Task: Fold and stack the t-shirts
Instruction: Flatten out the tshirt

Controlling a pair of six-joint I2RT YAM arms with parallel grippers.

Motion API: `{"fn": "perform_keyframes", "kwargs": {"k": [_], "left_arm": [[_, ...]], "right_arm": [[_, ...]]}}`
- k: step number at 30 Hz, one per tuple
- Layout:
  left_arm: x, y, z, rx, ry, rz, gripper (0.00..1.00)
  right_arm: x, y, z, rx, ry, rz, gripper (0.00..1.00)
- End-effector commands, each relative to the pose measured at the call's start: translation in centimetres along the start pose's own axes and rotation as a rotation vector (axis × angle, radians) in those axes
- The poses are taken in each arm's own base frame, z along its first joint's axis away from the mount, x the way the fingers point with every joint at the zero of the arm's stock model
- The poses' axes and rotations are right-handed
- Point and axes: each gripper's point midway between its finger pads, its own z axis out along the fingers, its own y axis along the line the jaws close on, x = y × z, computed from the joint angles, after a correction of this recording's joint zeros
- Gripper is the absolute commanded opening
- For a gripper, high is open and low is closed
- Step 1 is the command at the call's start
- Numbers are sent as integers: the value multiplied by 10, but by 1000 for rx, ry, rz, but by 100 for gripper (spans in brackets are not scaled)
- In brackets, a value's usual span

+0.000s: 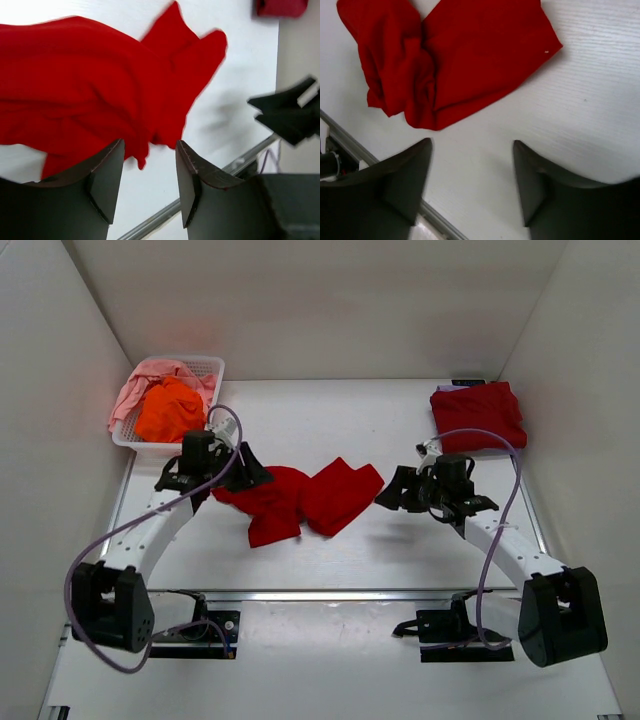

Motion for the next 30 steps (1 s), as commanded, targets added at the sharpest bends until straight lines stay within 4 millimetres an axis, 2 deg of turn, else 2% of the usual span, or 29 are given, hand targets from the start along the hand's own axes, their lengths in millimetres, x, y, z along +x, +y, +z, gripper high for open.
{"fn": "perform_keyframes", "kwargs": {"k": [1,2,3,6,8,10,11,12,13,19,23,26,27,28,30], "left_arm": [[10,-17,-17,-11,-54,154,56],[26,-4,-15,-48,-16,148,56],[41,7,-14,-77,18,147,56],[69,34,-16,-147,66,153,57],[83,49,-17,-189,93,172,57],[92,64,-17,-246,117,199,57],[98,70,-17,-262,134,195,58],[98,76,-16,-280,132,194,58],[103,81,-14,-292,148,191,58],[120,93,-5,-345,237,201,64],[135,101,0,-383,300,218,63],[142,106,3,-394,336,219,71],[145,108,4,-399,340,210,71],[143,110,8,-403,331,213,70],[148,112,12,-405,336,207,68]], "right_arm": [[-1,1,6,-42,-11,2,55],[1,1,7,-48,-1,14,52],[2,-1,9,-42,2,12,53],[-2,-6,14,-6,7,0,69],[-5,-16,18,35,19,-7,74],[-17,-23,26,62,19,-35,81],[-20,-25,27,68,20,-36,92],[-25,-32,32,84,32,-39,99],[-35,-34,37,86,28,-52,100],[-49,-51,67,137,85,-62,99],[-36,-64,84,148,152,-28,95],[-31,-67,91,140,171,-14,84],[-25,-67,92,134,187,-4,78],[-23,-68,93,127,194,-9,67],[-23,-66,96,105,192,-10,57]]}}
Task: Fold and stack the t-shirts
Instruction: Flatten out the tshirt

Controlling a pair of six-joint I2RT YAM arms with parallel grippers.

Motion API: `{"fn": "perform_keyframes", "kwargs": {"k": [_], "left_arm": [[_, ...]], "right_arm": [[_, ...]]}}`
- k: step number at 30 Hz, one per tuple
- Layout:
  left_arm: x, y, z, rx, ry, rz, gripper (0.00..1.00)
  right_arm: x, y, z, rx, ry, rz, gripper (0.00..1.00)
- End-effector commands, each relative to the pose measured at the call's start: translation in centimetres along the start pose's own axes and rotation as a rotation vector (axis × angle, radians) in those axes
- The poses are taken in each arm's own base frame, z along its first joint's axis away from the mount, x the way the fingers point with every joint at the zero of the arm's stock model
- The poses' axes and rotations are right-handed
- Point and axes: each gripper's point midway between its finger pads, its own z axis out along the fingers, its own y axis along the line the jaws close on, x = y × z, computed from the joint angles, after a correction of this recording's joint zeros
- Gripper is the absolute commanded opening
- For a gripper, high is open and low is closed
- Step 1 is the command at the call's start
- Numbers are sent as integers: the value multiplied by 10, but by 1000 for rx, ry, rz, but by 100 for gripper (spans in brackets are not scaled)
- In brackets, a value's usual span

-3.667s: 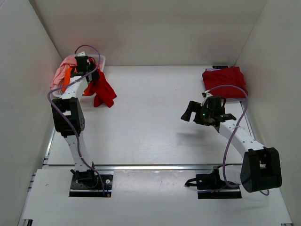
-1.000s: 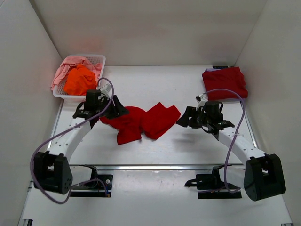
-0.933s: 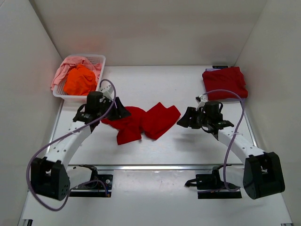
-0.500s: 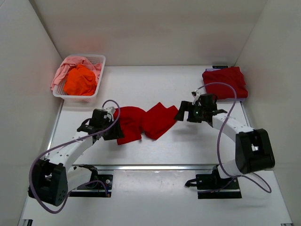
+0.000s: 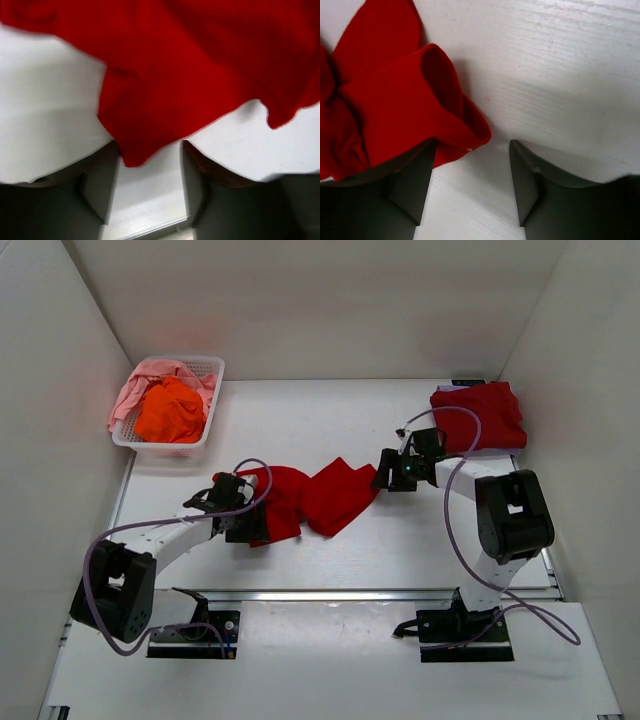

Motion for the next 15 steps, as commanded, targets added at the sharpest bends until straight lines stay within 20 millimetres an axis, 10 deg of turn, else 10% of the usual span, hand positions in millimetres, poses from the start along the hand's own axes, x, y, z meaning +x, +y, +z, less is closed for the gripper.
{"fn": "perform_keyframes", "kwargs": {"k": [1,2,4,5,10,15], "left_arm": [[8,8,16,-38,26,4,59],[13,8,20,-36,50,5,52],[13,3,26,-23,75,32,6],[13,3,26,-28,82,36,0],[-37,-5,0,-50,-63,52,0],[-140,-15,-91,-85,-364,82,0]], "right_arm": [[-6,4,4,-48,-9,-12,46],[-9,4,5,-58,-15,-14,39],[-5,4,6,-75,1,-8,0],[-8,6,7,-83,-3,-14,0],[-27,12,-13,-84,-48,-41,0],[-85,42,-82,-92,-243,-107,0]]}}
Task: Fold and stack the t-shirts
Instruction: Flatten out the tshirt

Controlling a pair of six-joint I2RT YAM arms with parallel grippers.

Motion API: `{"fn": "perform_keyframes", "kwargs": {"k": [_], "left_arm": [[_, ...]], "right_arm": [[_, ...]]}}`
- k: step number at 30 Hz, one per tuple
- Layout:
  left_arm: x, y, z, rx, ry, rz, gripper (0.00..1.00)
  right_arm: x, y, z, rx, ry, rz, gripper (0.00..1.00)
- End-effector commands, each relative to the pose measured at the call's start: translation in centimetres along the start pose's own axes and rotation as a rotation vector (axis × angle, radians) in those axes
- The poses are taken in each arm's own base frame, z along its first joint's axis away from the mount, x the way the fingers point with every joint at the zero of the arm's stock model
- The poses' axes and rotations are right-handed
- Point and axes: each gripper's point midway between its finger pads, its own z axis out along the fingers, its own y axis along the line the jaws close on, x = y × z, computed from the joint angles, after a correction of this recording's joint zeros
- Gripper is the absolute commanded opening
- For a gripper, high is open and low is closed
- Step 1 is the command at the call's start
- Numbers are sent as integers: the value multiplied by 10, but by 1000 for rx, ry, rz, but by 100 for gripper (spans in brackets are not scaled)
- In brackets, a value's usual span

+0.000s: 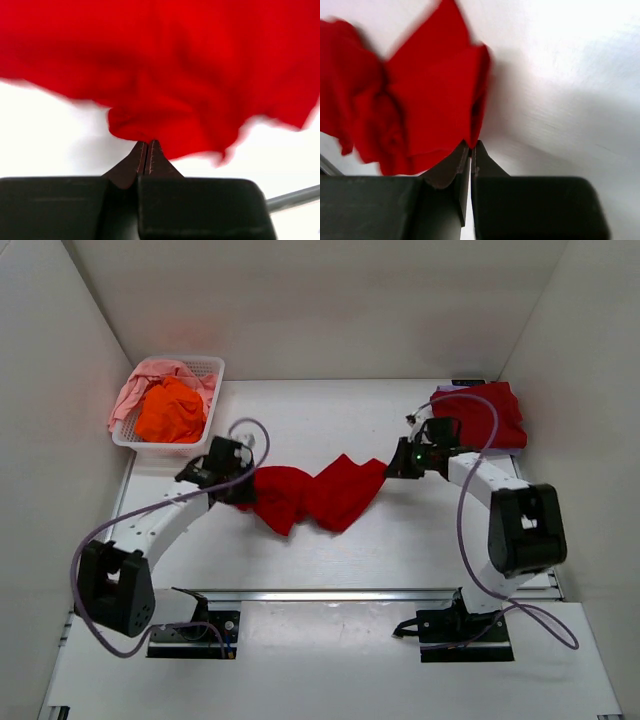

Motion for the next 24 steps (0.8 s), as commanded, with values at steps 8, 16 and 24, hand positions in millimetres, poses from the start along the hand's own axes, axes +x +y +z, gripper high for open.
{"fn": "perform_keyframes", "kwargs": {"k": [8,16,24], "left_arm": [[-200,-14,-225,26,-720,7,0],[-207,-34,-405,76,-1173,17,0],[-197,-64,-517,190,-1393,44,0]], "right_arm": [[-129,83,-195,1,-576,-186,0],[-111,133,-315,-12,-842,-243,0],[-81,153,-379,8,-973,-290,0]]}}
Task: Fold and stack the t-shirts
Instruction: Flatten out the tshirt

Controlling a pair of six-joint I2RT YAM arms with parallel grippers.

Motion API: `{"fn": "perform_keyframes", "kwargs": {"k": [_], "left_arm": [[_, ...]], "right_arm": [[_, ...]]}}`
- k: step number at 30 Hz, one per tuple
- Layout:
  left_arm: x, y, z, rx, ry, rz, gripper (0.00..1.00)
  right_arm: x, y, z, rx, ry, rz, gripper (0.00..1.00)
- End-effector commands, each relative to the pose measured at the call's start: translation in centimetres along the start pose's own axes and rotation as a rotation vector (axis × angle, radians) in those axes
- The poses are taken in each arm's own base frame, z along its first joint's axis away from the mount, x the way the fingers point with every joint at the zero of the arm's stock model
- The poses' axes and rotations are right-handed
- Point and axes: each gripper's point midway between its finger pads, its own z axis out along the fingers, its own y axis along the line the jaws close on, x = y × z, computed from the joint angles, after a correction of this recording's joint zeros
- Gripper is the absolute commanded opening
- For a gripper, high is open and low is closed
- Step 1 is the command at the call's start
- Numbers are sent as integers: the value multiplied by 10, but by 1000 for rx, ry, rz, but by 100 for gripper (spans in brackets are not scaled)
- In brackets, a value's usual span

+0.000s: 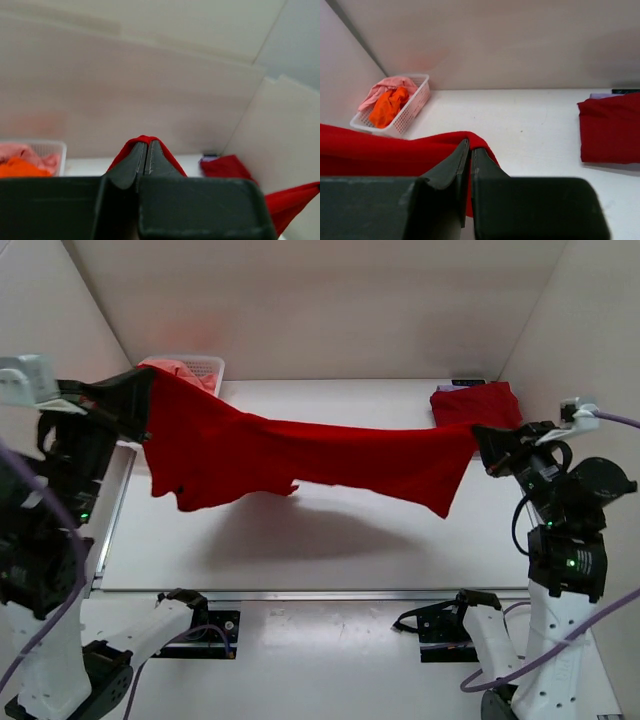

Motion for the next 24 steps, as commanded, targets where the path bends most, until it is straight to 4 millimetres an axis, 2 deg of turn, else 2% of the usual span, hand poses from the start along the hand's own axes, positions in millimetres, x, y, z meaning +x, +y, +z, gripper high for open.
{"fn": "perform_keyframes", "kwargs": {"k": [1,3,4,5,7,8,9,11,12,13,14,16,17,18,19,20,21,22,23,24], "left_arm": [[-26,-7,9,-3,-46,8,0],[-38,-12,17,10,-69,3,0],[-28,-13,32,15,-39,12,0],[-29,-13,39,16,-46,22,0],[-4,-9,70,36,17,15,0],[6,6,83,2,29,14,0],[33,6,103,41,90,-15,0],[77,20,133,28,178,-37,0],[112,28,153,12,234,-42,0],[144,37,169,-8,286,-41,0],[163,49,181,-30,306,-40,0],[233,72,224,-82,412,-40,0],[250,81,236,-103,444,-34,0],[279,93,262,-133,491,-16,0],[337,114,279,-175,587,1,0],[354,127,300,-196,613,8,1],[327,126,313,-197,564,8,22],[351,136,321,-207,595,-16,32],[347,134,322,-198,594,-26,38],[339,127,314,-160,598,-46,42]], "right_arm": [[-23,13,-15,-17,-39,-21,0],[-28,18,-10,-29,-36,-18,0],[-25,13,-3,-21,-14,-7,0],[-26,15,-1,-30,-12,-9,0],[-10,0,18,-20,40,19,0],[-7,-4,23,-21,45,26,0],[8,-14,36,-22,79,57,1],[29,-28,55,-26,125,98,0],[48,-34,70,-37,160,115,0],[66,-50,87,-7,192,137,0],[78,-49,97,-20,220,136,0],[114,-74,136,7,310,172,0],[122,-77,147,1,333,175,0],[138,-89,169,6,380,191,0],[149,-99,193,14,412,201,0],[160,-107,201,27,450,205,12],[166,-120,220,50,470,196,32],[174,-127,233,74,506,196,39],[178,-130,237,72,524,180,46],[182,-135,240,107,557,149,50]]}}
